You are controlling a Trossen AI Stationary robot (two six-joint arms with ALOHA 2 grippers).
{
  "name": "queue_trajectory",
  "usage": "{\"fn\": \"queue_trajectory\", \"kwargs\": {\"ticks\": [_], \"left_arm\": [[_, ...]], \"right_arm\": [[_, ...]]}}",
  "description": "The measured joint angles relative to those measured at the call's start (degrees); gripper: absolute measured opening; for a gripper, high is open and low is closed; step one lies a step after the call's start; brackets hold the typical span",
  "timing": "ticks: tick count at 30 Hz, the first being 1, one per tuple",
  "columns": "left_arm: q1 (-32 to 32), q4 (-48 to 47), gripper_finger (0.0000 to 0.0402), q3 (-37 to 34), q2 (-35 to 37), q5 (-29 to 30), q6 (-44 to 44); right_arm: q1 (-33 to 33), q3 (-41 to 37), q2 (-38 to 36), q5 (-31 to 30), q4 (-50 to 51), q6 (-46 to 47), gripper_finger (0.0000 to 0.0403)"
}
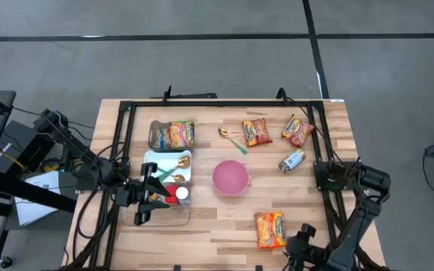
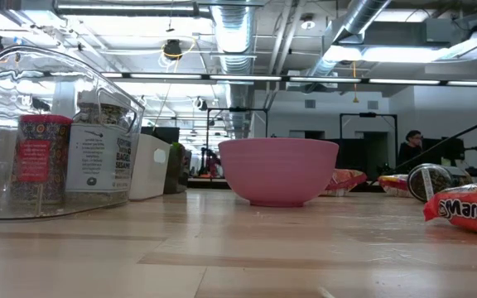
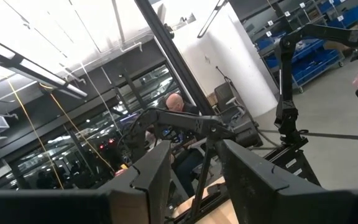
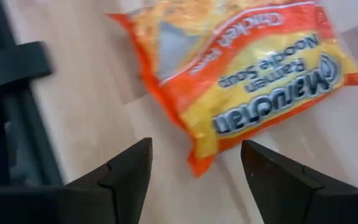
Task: Pick & Place Food Item
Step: Put the orange noodle pack into the black transparent bin
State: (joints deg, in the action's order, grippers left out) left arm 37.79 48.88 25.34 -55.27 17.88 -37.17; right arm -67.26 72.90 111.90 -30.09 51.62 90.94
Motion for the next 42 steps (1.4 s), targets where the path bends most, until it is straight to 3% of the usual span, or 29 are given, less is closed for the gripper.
{"fn": "queue_trajectory", "kwargs": {"ticks": [11,15,21,26,33,40,42], "left_arm": [[0.01,-0.02,0.0135,-0.02,0.00,0.10,0.04],[0.01,-0.02,0.0135,-0.02,0.00,0.10,0.04],[0.01,-0.02,0.0135,-0.02,0.00,0.10,0.09],[-0.01,-0.32,0.0135,-0.02,0.00,0.10,0.11],[-1.45,1.14,0.0135,-0.04,-2.71,-0.78,-0.40],[-7.65,6.98,0.0135,4.70,-11.98,-1.11,-0.97],[-8.89,6.61,0.0135,7.01,-15.46,-1.04,-0.24]], "right_arm": [[0.61,-3.98,0.00,0.04,-2.30,3.42,0.0223],[0.61,-4.00,0.00,0.02,-2.50,3.19,0.0159],[0.70,-4.00,0.00,-1.94,-4.37,-0.26,0.0017],[1.05,-3.44,0.00,-3.17,-3.09,-1.52,0.0005],[0.48,8.17,-0.09,-8.21,14.84,-1.54,0.0002],[1.12,23.22,-0.16,-22.42,37.14,-1.22,0.0001],[1.97,25.72,-0.35,-26.33,38.42,-3.02,0.0001]]}}
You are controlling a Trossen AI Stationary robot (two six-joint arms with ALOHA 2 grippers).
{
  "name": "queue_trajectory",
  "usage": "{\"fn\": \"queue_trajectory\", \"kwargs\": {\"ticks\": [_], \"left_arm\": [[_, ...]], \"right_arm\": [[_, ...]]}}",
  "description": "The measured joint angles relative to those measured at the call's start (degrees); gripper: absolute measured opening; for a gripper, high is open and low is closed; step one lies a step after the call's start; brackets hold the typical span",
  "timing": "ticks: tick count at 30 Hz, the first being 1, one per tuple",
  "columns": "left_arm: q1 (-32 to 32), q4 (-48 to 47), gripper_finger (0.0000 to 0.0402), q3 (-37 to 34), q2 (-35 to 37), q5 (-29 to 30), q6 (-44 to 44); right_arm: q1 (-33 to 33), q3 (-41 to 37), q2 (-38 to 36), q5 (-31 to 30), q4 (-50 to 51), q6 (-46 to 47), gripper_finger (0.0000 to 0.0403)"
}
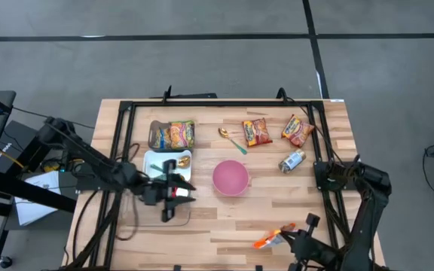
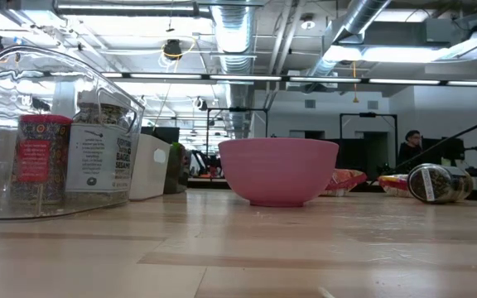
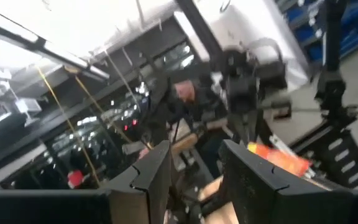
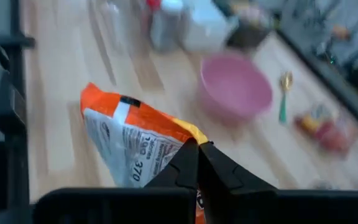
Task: Pick & Place Food Item
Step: Put the orange noodle pack into the black transparent bin
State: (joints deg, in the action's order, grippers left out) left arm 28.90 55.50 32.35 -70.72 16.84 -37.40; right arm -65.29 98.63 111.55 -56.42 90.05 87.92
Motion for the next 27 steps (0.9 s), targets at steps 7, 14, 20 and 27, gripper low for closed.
{"fn": "queue_trajectory", "kwargs": {"ticks": [7,14,20,27], "left_arm": [[-1.29,-1.29,0.0135,11.37,-13.01,0.16,-0.16],[0.87,-24.32,0.0135,23.60,-18.27,10.59,-1.29],[1.19,-27.50,0.0135,24.81,-18.29,15.37,-0.42],[0.63,-26.89,0.0169,24.81,-18.36,15.87,1.87]], "right_arm": [[5.76,2.65,-3.12,-8.07,0.09,-7.02,0.0000],[11.70,2.65,-4.07,-12.79,-0.04,-11.94,0.0000],[13.50,2.65,-5.12,-19.27,-0.21,-12.14,0.0000],[15.38,2.67,-5.75,-18.43,-0.99,-13.66,0.0000]]}}
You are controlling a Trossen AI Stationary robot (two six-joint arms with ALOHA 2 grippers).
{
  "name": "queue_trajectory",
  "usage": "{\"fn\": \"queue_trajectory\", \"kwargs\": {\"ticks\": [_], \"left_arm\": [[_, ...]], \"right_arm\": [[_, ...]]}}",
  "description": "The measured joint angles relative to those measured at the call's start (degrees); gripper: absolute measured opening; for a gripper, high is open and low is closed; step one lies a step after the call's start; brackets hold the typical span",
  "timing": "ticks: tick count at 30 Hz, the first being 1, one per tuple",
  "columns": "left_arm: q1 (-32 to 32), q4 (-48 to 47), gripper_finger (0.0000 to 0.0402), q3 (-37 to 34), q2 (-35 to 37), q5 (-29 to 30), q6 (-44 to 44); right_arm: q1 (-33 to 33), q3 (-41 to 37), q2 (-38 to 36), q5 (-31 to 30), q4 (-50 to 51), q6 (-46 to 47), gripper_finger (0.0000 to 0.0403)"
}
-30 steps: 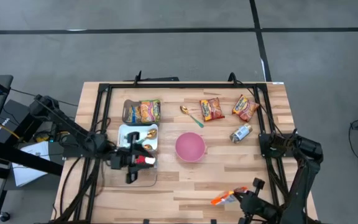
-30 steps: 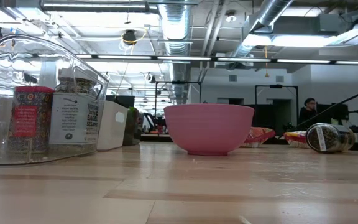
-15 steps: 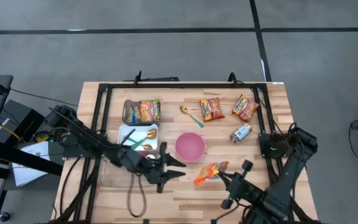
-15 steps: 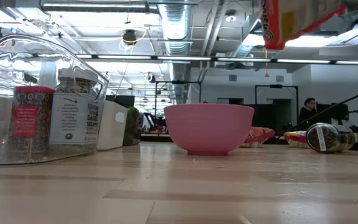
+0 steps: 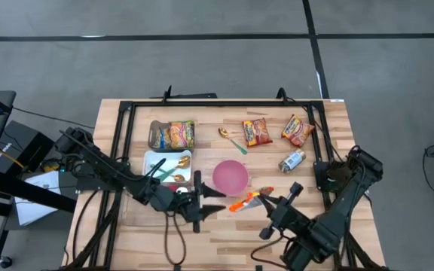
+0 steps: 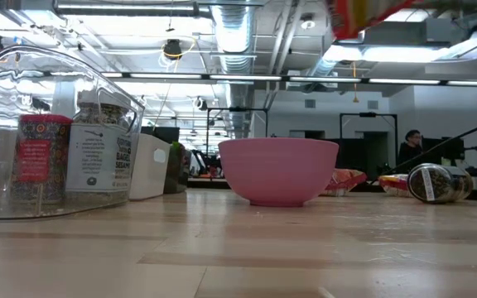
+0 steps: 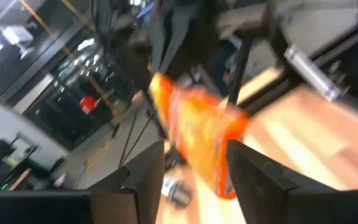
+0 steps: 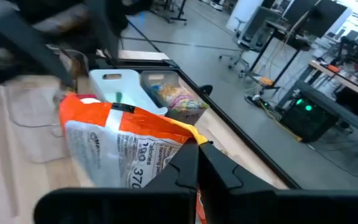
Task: Pick & Place Food Item
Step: Put the orange noodle pack into the black transparent bin
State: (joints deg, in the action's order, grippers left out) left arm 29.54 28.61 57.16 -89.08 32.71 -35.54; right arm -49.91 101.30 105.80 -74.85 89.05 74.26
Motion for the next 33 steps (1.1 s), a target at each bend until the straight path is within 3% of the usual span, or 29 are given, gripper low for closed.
{"fn": "queue_trajectory", "kwargs": {"ticks": [5,10,16,33], "left_arm": [[-1.21,1.98,0.0206,0.02,-0.84,-0.68,2.49],[-4.31,6.15,0.0231,0.03,-2.33,-7.25,6.98],[-6.03,6.95,0.0237,-0.02,-3.50,-12.22,9.12],[-7.64,9.39,0.0237,0.09,-4.69,-11.56,14.55]], "right_arm": [[2.26,-0.02,0.35,0.44,-4.14,-5.65,0.0000],[4.64,-0.02,0.33,1.35,-9.39,-12.74,0.0000],[5.30,-0.02,0.33,1.36,-8.90,-13.08,0.0000],[6.60,-0.47,0.34,-1.82,-11.55,-13.56,0.0000]]}}
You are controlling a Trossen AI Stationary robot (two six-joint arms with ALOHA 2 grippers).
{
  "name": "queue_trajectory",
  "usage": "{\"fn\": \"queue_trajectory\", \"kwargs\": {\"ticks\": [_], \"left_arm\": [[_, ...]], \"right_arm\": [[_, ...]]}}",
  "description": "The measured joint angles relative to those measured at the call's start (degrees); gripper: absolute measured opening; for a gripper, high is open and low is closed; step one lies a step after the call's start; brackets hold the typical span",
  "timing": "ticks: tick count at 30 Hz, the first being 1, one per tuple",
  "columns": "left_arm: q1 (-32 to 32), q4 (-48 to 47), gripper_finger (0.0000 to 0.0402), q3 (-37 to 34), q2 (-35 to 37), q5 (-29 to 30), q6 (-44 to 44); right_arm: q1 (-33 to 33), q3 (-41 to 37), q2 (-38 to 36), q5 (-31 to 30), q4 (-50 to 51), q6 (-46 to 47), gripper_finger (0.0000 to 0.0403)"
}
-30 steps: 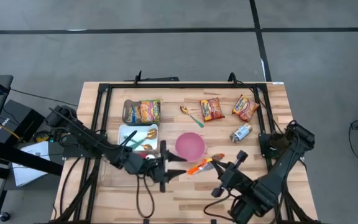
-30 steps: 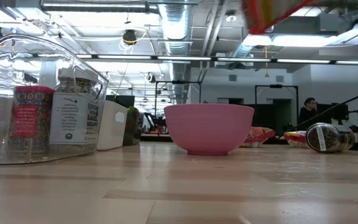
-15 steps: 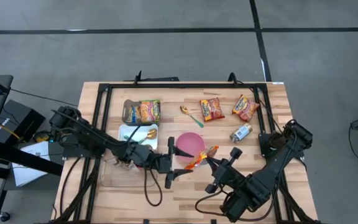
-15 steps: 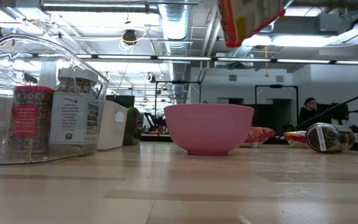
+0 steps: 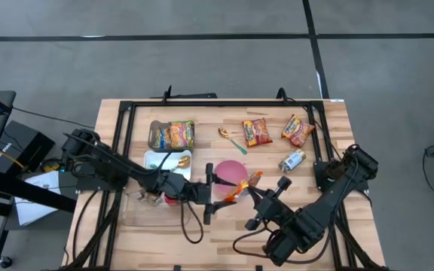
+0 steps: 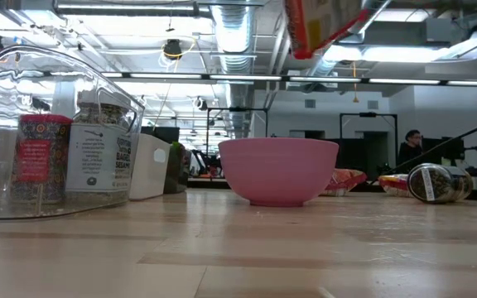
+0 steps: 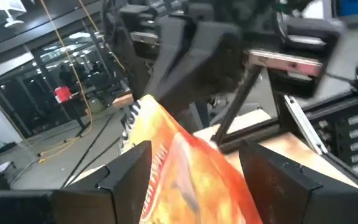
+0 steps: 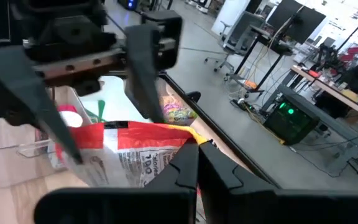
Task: Pick & Place Food Item
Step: Put the orange noodle pack into the black transparent bin
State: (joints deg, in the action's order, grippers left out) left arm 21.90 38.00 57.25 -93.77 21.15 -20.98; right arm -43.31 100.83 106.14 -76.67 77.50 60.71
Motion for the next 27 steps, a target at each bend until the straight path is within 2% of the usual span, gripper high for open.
{"fn": "queue_trajectory", "kwargs": {"ticks": [5,8,11,17,18,23,27], "left_arm": [[-1.08,-0.09,0.0232,0.77,-0.56,0.07,0.33],[-1.10,-0.12,0.0207,0.83,-0.26,0.08,0.30],[-1.06,-0.06,0.0161,0.83,-0.16,0.10,0.32],[-1.43,-1.05,0.0026,0.83,-0.14,0.34,0.27],[-1.43,-0.99,0.0014,0.83,-0.14,0.35,0.03],[-1.24,-0.74,0.0002,0.83,-0.12,1.87,-3.10],[-0.72,-3.63,0.0001,0.80,0.32,10.92,-6.62]], "right_arm": [[0.37,-0.82,0.07,-0.29,-1.26,-1.26,0.0000],[0.24,-0.85,0.07,-0.37,-1.27,-1.35,0.0000],[-0.40,-0.88,0.07,-0.97,-1.25,-1.35,0.0000],[-1.13,-0.88,0.07,-1.93,-1.51,-2.43,0.0000],[-1.30,-0.88,0.07,-2.17,-1.49,-2.70,0.0000],[-2.02,-0.88,0.07,-2.87,-1.77,-4.15,0.0010],[-3.37,-0.88,0.07,-3.42,-1.15,-4.33,0.0052]]}}
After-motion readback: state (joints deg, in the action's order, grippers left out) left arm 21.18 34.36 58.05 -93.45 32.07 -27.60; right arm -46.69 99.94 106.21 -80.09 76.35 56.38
